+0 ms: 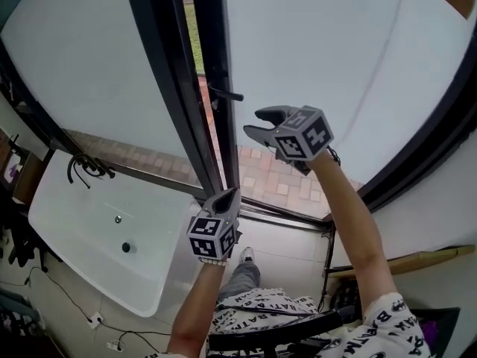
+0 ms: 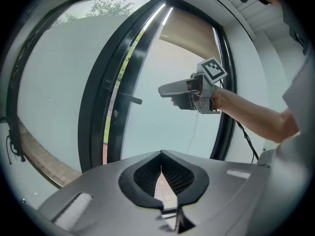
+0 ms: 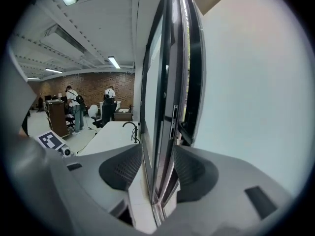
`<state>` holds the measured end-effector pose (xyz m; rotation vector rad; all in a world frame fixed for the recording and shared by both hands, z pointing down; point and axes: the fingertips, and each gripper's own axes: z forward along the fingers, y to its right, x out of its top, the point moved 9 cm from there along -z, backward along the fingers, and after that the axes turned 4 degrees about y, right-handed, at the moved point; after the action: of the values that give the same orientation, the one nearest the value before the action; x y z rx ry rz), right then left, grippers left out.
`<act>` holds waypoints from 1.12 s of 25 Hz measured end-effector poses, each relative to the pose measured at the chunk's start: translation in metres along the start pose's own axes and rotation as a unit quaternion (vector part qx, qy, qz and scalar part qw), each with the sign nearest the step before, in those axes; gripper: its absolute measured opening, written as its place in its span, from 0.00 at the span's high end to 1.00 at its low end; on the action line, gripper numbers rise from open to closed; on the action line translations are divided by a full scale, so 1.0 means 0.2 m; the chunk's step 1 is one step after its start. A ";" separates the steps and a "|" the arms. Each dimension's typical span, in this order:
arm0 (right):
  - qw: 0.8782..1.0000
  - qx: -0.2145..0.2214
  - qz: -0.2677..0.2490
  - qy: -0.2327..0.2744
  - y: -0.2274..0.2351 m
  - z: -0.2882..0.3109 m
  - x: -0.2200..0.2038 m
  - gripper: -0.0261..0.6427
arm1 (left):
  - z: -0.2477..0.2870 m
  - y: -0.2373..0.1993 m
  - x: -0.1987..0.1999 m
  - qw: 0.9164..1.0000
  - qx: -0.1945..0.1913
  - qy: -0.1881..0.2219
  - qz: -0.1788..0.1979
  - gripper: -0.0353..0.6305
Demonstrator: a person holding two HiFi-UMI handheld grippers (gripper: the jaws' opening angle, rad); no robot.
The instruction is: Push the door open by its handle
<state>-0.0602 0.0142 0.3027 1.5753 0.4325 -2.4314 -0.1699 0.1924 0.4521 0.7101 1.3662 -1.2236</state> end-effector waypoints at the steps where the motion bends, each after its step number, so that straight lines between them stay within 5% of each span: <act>1: 1.000 0.000 -0.007 -0.008 0.04 0.05 0.02 0.64 | 0.03 -0.03 0.02 1.000 0.002 0.000 -0.001 0.97; 12: 0.993 0.002 -0.076 -0.095 0.37 0.57 0.15 0.64 | 0.32 -0.32 0.17 1.000 0.017 -0.003 -0.001 0.97; 17: 0.984 0.027 -0.102 -0.145 0.35 0.74 0.15 0.64 | 0.46 -0.42 0.21 0.999 0.044 -0.014 -0.014 0.97; 28: 0.964 0.067 -0.140 -0.215 0.29 0.92 0.13 0.70 | 0.64 -0.47 0.28 0.999 0.014 -0.018 -0.025 0.97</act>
<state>-0.2080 -0.1064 0.3419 1.0304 0.4413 -2.9727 -0.2267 0.0340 0.4434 0.6741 1.3467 -1.2907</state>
